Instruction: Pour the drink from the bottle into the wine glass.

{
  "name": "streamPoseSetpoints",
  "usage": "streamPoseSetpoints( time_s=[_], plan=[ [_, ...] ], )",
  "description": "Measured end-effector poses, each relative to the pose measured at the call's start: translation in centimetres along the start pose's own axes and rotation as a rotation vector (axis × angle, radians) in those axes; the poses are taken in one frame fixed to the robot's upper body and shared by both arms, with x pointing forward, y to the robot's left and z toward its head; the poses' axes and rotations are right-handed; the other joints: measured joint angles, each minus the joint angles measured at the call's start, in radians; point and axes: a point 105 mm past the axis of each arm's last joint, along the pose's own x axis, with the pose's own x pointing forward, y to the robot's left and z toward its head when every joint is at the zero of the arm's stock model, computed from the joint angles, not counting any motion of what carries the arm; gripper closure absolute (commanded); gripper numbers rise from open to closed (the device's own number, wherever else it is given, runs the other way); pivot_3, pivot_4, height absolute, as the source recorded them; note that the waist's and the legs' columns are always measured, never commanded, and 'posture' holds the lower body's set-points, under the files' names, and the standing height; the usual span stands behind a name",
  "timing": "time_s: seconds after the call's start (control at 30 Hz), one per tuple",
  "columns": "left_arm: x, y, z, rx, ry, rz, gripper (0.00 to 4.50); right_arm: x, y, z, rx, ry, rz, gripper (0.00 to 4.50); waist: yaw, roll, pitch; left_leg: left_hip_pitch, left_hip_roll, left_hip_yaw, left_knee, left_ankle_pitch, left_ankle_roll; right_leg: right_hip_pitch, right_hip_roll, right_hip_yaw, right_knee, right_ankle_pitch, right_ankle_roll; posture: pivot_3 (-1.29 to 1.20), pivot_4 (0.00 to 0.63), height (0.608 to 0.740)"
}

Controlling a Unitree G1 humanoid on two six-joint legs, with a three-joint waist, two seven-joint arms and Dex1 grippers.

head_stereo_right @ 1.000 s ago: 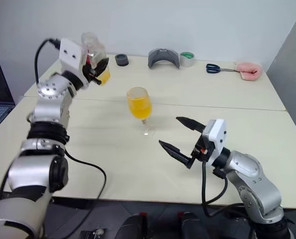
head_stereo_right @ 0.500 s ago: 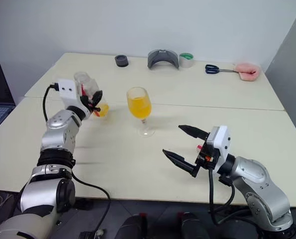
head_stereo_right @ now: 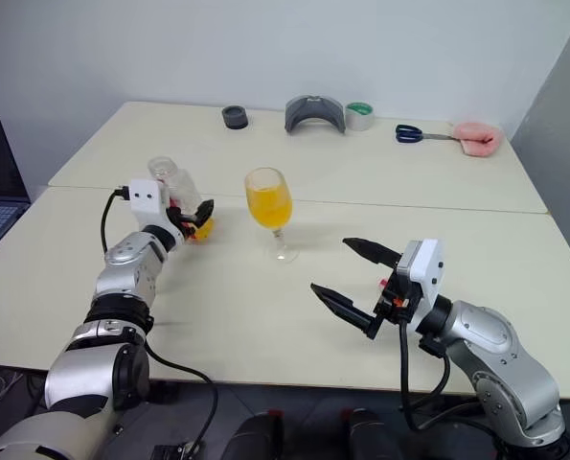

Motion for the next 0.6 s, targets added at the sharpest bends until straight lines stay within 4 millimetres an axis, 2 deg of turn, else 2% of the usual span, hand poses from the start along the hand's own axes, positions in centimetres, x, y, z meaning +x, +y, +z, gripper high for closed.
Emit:
streamPoseSetpoints(
  time_s=[0.13, 0.3, 0.5, 0.6],
  plan=[
    [-0.2, -0.1, 0.5, 0.018, -0.011, -0.013, 0.04, -0.1, 0.1, 0.0, 0.004, 0.002, -0.007, 0.00, -0.001, 0.000, 0.000, 0.000, 0.000, 0.000, 0.000, 0.000, 0.000, 0.000, 0.000, 0.000, 0.000, 0.000, 0.000, 0.00, 0.150, 0.740],
    [-1.9, 0.5, -0.2, 0.048, 0.017, -0.011, 0.04, -0.9, 0.0, -0.9, 0.033, 0.042, -0.048, 0.00, -0.003, 0.000, 0.000, 0.000, 0.001, 0.000, -0.001, 0.000, 0.000, 0.000, 0.000, 0.000, 0.000, 0.000, 0.000, 0.00, 0.150, 0.740],
    [-5.5, 1.2, -0.9, 0.069, 0.061, 0.032, 0.04, -2.5, -0.1, -2.9, 0.071, 0.124, -0.135, 0.00, -0.004, 0.000, 0.000, 0.001, 0.003, 0.000, -0.001, 0.000, 0.000, 0.000, -0.001, 0.002, 0.000, 0.000, 0.000, 0.00, 0.150, 0.740],
    [-7.5, 0.5, -0.7, 0.064, 0.067, 0.037, 0.04, -3.6, -0.9, -4.3, 0.076, 0.180, -0.286, 0.00, -0.002, -0.001, -0.001, 0.001, 0.003, 0.000, -0.001, 0.000, 0.000, 0.001, -0.001, 0.002, 0.000, 0.000, 0.000, 0.00, 0.150, 0.740]
  ],
)
